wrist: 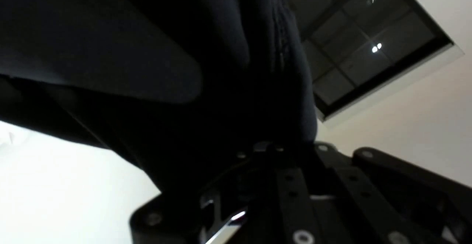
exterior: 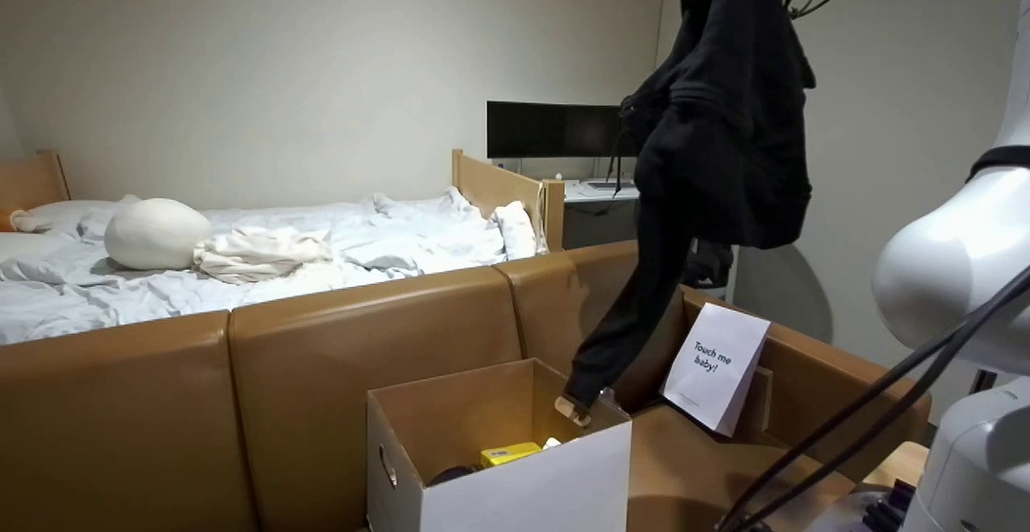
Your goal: Remove the black cloth from the white box and put it on the couch
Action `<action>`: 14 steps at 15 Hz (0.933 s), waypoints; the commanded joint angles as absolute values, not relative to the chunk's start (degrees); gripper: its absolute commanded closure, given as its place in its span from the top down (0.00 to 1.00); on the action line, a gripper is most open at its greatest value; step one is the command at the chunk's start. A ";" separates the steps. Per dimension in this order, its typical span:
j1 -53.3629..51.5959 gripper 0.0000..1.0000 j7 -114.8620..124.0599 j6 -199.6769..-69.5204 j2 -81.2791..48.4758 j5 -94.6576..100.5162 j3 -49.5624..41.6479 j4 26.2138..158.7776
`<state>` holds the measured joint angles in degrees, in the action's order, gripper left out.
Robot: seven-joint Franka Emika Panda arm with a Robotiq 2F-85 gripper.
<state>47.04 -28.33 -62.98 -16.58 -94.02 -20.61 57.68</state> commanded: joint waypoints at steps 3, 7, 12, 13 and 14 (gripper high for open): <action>58.86 0.02 -15.26 -64.67 -28.80 -108.74 -20.74 40.64; 53.97 0.02 -17.69 -69.62 -35.95 -97.30 -23.78 30.62; 46.22 0.02 -17.95 -74.40 -42.57 -69.85 -15.93 26.10; 45.38 0.02 -17.42 -72.71 -43.94 -65.35 -14.21 26.00; 45.01 0.02 -16.78 -70.99 -45.61 -61.59 -12.38 26.38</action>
